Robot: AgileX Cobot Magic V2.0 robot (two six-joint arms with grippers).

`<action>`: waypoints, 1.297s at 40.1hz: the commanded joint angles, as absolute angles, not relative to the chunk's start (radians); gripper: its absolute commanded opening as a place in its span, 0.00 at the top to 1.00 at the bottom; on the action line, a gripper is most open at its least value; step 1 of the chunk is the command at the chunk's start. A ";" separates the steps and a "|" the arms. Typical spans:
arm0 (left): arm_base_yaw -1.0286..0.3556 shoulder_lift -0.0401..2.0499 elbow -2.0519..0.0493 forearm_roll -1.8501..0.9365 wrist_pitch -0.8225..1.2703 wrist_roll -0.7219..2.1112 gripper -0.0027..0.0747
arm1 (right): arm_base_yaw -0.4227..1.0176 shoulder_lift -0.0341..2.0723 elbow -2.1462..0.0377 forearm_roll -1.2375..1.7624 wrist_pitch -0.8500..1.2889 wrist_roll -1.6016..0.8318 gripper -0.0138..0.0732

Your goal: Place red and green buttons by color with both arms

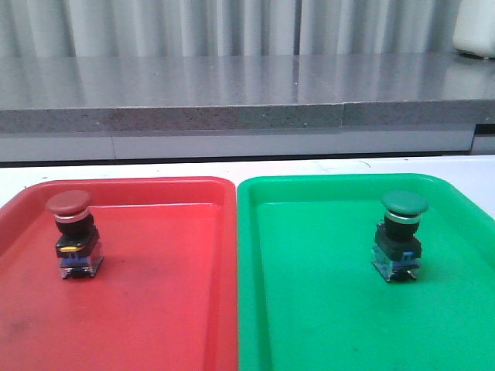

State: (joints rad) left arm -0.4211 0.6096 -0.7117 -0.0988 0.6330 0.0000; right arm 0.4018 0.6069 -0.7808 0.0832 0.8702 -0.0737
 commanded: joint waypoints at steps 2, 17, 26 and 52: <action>-0.428 0.610 -0.738 -0.104 0.559 -0.009 0.59 | 0.402 0.608 -0.806 0.091 0.805 -0.072 0.52; -0.428 0.610 -0.738 -0.104 0.559 -0.009 0.99 | 0.402 0.608 -0.806 0.091 0.783 -0.073 0.92; -0.428 0.610 -0.738 -0.104 0.559 -0.009 0.99 | 0.402 0.608 -0.806 0.091 0.783 -0.073 0.92; -0.291 0.422 -0.486 -0.090 0.346 -0.009 0.99 | 0.402 0.608 -0.806 0.091 0.785 -0.073 0.92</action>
State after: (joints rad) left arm -0.3304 0.4599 -0.5234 -0.0920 0.5097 0.0000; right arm 0.4018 0.6069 -0.7791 0.0853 0.8540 -0.0730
